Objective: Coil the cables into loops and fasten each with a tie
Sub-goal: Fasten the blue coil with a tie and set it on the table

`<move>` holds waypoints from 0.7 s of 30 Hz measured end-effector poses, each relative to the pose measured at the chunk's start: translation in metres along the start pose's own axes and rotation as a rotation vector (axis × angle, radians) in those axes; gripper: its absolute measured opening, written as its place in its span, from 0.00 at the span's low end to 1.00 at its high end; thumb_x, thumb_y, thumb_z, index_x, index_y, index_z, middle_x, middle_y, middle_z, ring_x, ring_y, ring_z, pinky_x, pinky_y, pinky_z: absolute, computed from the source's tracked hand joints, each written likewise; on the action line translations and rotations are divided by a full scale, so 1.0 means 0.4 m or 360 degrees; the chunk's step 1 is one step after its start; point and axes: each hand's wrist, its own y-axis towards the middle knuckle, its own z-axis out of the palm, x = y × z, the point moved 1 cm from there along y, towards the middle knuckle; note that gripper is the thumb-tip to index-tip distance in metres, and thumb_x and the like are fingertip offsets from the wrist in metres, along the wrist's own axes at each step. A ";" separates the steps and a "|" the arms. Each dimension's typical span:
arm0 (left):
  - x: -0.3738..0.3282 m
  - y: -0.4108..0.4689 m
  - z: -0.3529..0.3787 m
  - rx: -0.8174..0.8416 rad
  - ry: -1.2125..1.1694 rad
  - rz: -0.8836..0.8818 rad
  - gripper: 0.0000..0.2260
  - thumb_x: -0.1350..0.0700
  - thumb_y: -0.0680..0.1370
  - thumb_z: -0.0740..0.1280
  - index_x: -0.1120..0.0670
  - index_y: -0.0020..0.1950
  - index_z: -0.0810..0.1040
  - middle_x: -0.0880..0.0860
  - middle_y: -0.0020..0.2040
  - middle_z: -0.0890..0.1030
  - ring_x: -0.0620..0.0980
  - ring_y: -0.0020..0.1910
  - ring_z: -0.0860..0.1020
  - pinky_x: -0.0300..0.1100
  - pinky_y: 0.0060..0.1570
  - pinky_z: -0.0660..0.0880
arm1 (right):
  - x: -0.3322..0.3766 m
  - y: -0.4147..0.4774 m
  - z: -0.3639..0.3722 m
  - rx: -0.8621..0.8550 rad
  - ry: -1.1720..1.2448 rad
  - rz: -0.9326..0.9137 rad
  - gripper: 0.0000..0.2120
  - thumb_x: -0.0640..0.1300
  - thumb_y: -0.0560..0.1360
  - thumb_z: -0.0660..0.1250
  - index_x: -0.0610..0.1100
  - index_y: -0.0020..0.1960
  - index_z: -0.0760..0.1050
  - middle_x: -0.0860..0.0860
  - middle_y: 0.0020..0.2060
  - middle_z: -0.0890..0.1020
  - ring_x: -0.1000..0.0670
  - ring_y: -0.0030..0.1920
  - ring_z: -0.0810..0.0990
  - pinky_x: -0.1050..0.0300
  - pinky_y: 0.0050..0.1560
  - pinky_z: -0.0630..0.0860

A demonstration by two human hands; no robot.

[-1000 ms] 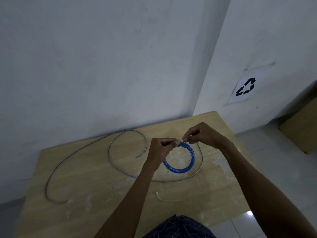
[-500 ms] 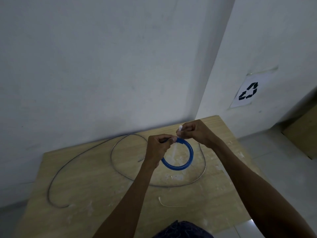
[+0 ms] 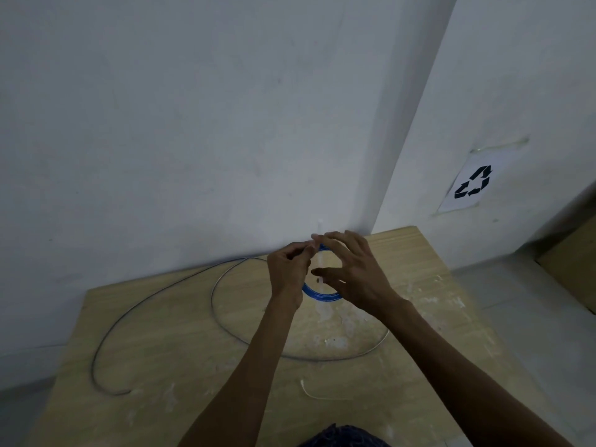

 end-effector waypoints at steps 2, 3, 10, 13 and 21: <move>-0.011 -0.002 -0.002 0.0029 -0.0106 -0.0094 0.04 0.63 0.77 0.74 0.55 0.45 0.88 0.51 0.35 0.84 0.42 0.29 0.74 0.36 0.30 0.71 | -0.002 -0.009 0.002 -0.0143 0.0098 -0.0015 0.05 0.49 0.75 0.74 0.51 0.47 0.88 0.46 0.66 0.81 0.43 0.66 0.76 0.43 0.64 0.73; -0.015 -0.002 -0.004 0.0042 -0.0182 -0.0161 0.05 0.65 0.76 0.73 0.57 0.46 0.88 0.51 0.35 0.84 0.43 0.29 0.73 0.35 0.30 0.70 | -0.004 -0.014 0.004 -0.0203 0.0169 0.0011 0.06 0.48 0.77 0.72 0.50 0.48 0.88 0.48 0.63 0.83 0.44 0.64 0.78 0.45 0.64 0.73; -0.011 -0.023 0.014 -0.0022 -0.0442 -0.0396 0.05 0.68 0.76 0.71 0.66 0.51 0.85 0.50 0.28 0.78 0.42 0.24 0.65 0.33 0.24 0.64 | 0.027 0.005 -0.029 -0.0474 0.0991 0.0749 0.05 0.40 0.76 0.74 0.41 0.52 0.87 0.50 0.43 0.87 0.48 0.48 0.83 0.44 0.47 0.80; -0.013 -0.033 0.024 -0.0099 -0.0422 -0.0436 0.04 0.69 0.76 0.71 0.64 0.47 0.85 0.50 0.28 0.77 0.43 0.24 0.67 0.33 0.24 0.66 | 0.041 0.013 -0.040 -0.0504 0.1177 0.0940 0.08 0.41 0.75 0.76 0.44 0.54 0.85 0.51 0.41 0.88 0.51 0.44 0.86 0.54 0.53 0.82; -0.014 -0.040 0.019 -0.0162 -0.0483 -0.0411 0.04 0.67 0.76 0.73 0.61 0.47 0.86 0.56 0.39 0.83 0.42 0.24 0.66 0.33 0.25 0.65 | 0.047 0.035 -0.062 -0.0430 0.1524 0.1194 0.08 0.43 0.80 0.70 0.43 0.47 0.88 0.51 0.42 0.89 0.52 0.49 0.87 0.59 0.57 0.80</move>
